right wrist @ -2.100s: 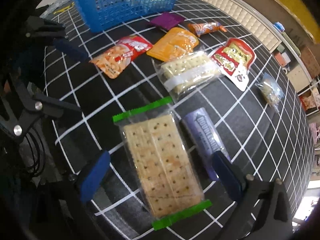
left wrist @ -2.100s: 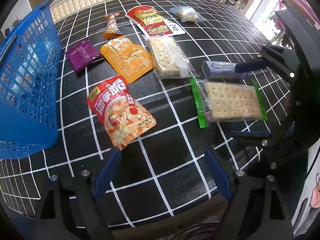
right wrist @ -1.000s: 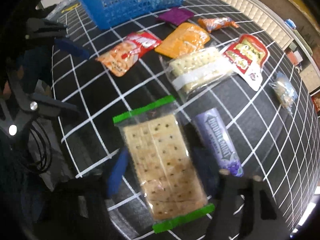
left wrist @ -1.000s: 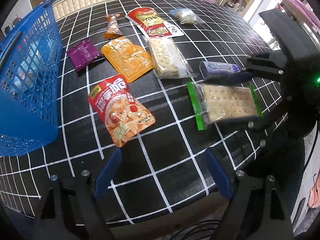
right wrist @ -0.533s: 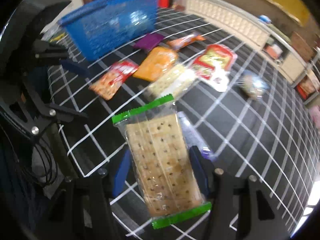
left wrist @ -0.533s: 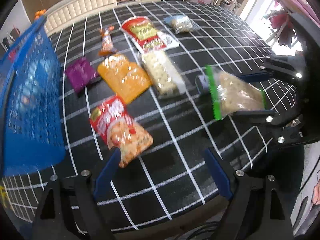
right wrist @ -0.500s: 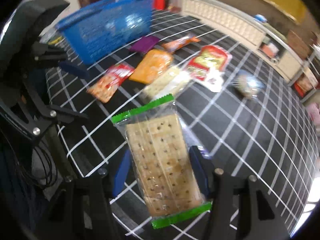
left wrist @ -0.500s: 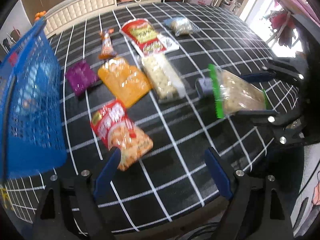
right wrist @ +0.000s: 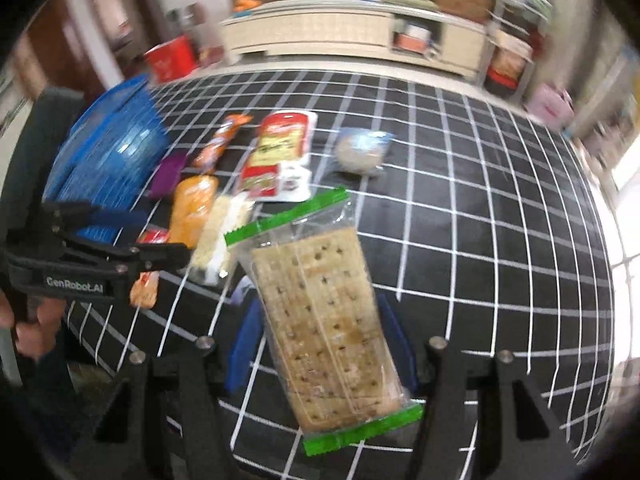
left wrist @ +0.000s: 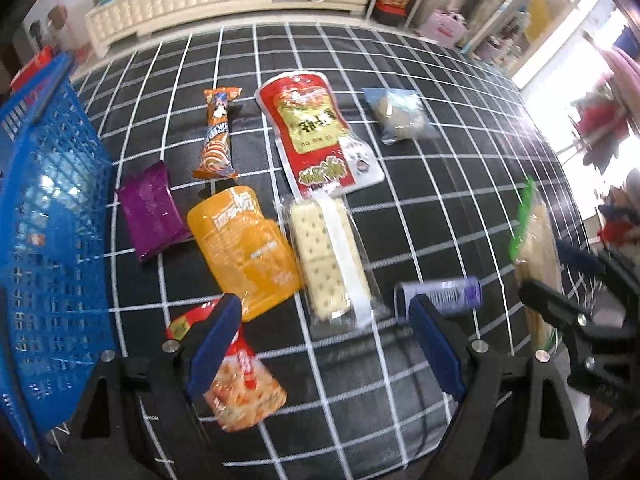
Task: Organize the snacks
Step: 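Grasp the white-wrapped cracker pack with the left gripper while the right holds the green-edged pack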
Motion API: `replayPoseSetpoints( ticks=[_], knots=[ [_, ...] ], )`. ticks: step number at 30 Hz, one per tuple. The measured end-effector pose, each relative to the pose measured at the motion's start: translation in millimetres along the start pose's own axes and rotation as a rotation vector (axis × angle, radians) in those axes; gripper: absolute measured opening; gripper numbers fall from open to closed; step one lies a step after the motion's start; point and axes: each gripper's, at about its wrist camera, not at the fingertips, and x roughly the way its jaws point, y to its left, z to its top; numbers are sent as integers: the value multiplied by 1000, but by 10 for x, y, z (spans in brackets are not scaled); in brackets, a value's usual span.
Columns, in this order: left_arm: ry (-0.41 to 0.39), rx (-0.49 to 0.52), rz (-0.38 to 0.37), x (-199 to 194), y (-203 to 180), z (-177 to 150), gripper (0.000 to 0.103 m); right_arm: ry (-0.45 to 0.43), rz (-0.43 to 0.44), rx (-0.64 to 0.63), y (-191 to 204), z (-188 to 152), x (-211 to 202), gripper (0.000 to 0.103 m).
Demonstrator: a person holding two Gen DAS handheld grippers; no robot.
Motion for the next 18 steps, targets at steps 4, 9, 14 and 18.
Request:
replayPoseSetpoints(
  ticks=[4, 9, 14, 18],
  knots=[
    [47, -46, -15, 211, -4, 162, 84, 14, 34, 129, -191, 57, 110, 63],
    [81, -92, 5, 448, 8, 307, 74, 14, 41, 171, -259, 64, 191, 63],
    [98, -74, 70, 618, -7, 349, 70, 15, 59, 194, -328, 43, 221, 63],
    [100, -7, 101, 650, -161, 345, 66, 16, 63, 201, -358, 18, 208, 63]
  ],
)
